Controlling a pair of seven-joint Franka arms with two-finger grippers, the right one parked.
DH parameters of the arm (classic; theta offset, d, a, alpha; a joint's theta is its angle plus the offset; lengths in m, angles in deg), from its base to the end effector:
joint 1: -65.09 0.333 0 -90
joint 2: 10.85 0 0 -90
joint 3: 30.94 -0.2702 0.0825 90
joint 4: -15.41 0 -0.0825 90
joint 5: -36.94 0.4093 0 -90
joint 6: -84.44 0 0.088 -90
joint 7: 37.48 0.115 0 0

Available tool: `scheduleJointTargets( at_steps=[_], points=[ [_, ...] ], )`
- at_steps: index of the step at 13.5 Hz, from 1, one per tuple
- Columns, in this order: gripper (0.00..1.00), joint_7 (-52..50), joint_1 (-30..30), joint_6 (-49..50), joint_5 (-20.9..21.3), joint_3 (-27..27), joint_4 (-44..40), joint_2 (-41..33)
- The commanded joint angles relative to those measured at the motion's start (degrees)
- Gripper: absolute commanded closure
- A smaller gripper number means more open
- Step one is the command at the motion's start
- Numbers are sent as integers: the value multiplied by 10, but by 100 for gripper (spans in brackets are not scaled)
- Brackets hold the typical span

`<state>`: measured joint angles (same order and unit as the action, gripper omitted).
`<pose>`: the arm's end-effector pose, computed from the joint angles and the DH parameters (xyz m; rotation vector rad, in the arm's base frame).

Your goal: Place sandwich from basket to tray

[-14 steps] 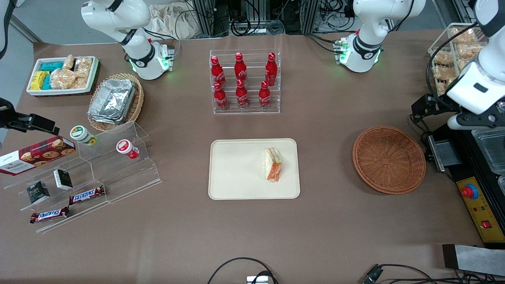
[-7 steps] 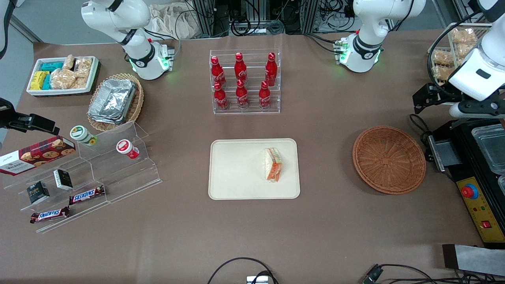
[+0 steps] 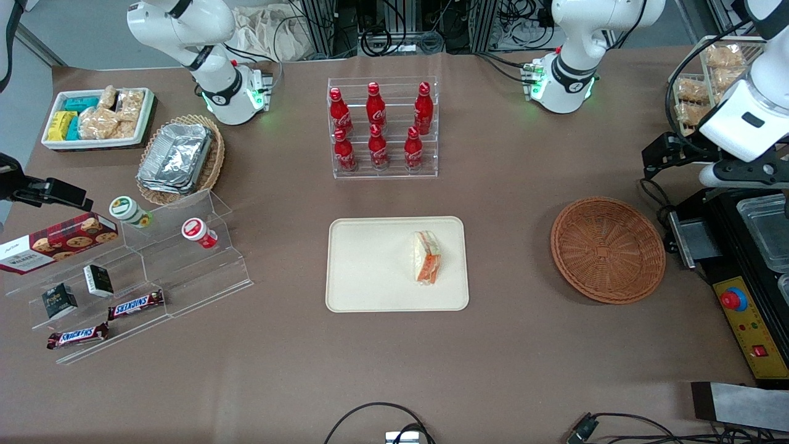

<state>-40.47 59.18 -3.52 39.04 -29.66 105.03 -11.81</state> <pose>0.5678 -0.0674 0.5806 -3.1016 0.1120 0.0138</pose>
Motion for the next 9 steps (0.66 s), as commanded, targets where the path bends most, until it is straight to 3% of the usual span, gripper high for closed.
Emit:
scheduleJointTargets(
  at_steps=[1, 3, 9],
  points=[
    [0, 4, -1, 21, -10, -4, -27, 19],
    [0, 8, 56, 23, -17, 17, -32, 25],
    [0, 7, 58, 24, -24, 32, -37, 25]
  ],
)
